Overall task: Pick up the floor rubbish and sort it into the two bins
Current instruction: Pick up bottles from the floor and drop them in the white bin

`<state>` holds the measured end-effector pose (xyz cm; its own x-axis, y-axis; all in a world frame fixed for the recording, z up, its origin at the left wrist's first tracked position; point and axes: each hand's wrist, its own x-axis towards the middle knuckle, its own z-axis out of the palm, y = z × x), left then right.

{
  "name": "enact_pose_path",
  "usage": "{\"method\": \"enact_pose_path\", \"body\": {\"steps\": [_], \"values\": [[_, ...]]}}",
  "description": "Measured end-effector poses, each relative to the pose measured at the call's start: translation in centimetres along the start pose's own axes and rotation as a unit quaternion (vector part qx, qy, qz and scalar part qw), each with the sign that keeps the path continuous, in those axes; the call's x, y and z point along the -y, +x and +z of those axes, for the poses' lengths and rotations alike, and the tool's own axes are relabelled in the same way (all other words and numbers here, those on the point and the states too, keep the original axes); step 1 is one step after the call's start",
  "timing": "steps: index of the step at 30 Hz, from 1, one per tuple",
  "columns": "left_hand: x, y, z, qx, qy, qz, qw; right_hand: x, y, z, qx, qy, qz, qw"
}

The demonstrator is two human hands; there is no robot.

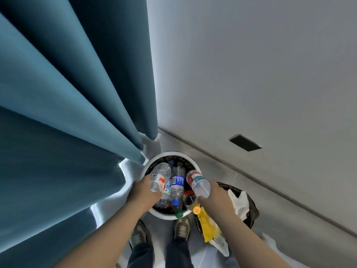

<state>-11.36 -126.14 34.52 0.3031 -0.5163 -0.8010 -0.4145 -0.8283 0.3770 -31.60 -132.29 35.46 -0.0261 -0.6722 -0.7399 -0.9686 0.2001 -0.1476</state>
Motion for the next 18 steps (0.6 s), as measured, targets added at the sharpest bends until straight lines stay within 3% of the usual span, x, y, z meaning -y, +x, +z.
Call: {"method": "enact_pose_path", "body": {"steps": [13,18], "values": [[0.7,7.0,4.2,0.01,0.09,0.01,0.996,0.0,5.4,4.1,0.027,-0.035,0.016,0.999],[1.2,7.7,4.6,0.016,0.132,-0.003,0.991,-0.1,5.0,4.4,0.002,-0.039,0.0,0.999]]}}
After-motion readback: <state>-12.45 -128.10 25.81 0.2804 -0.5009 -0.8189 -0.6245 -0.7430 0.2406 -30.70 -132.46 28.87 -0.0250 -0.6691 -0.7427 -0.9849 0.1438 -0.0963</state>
